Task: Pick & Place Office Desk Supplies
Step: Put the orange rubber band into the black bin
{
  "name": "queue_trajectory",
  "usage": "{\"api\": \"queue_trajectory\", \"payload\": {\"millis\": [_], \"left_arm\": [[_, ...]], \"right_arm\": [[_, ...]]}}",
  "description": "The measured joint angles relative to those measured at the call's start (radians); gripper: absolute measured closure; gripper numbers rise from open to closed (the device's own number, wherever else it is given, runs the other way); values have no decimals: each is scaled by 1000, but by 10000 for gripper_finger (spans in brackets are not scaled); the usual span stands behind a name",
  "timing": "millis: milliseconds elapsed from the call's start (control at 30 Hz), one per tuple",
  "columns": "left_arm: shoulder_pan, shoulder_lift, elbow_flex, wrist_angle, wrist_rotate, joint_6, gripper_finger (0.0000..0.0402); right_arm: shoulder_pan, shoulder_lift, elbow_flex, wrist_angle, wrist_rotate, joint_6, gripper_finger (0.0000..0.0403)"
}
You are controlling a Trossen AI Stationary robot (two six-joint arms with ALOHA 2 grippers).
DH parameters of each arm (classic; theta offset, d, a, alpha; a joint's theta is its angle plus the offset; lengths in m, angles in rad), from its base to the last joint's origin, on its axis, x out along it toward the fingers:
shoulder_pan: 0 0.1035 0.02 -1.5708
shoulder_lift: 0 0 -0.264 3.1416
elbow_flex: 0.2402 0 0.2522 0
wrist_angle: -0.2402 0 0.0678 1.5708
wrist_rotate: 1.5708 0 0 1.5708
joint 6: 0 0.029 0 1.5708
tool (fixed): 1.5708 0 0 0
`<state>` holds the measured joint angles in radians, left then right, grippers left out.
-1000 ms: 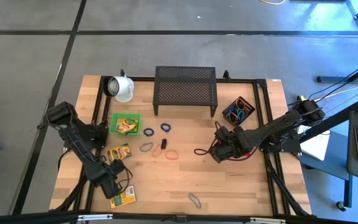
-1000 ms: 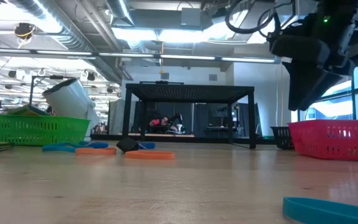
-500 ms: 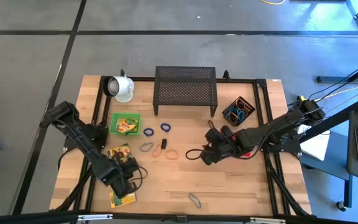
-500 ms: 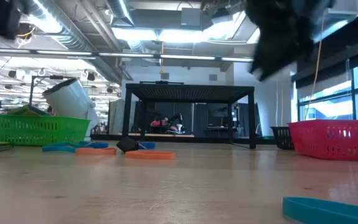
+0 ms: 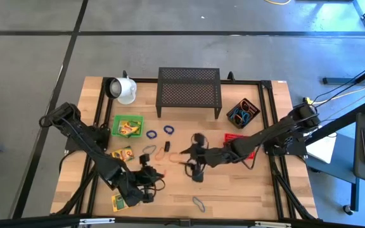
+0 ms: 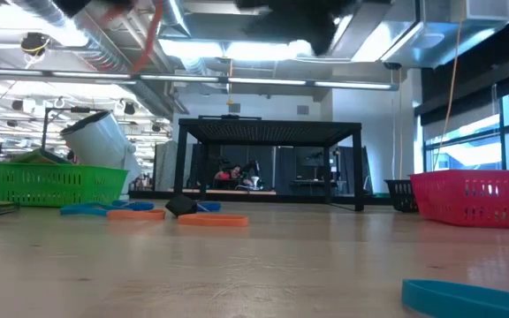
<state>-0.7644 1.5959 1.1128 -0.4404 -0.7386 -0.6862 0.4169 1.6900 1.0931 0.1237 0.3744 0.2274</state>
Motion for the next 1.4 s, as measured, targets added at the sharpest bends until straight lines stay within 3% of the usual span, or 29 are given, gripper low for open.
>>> {"api": "queue_trajectory", "payload": {"millis": [200, 400, 767, 1133, 1400], "left_arm": [[34, 0, 13, 171, -23, 222, 399], [65, 0, 13, 268, -19, 357, 399], [120, -2, 13, 397, -23, 546, 400], [121, -2, 13, 416, -27, 570, 400], [114, -2, 13, 415, -38, 588, 399]], "right_arm": [[0, 97, 0, 264, -216, -266, 211], [-1, 124, -1, 318, -288, -340, 211], [-2, 124, -1, 321, -296, -310, 211], [-4, 124, -1, 332, -209, -230, 213], [-4, 123, -1, 332, -169, -212, 278]]}}
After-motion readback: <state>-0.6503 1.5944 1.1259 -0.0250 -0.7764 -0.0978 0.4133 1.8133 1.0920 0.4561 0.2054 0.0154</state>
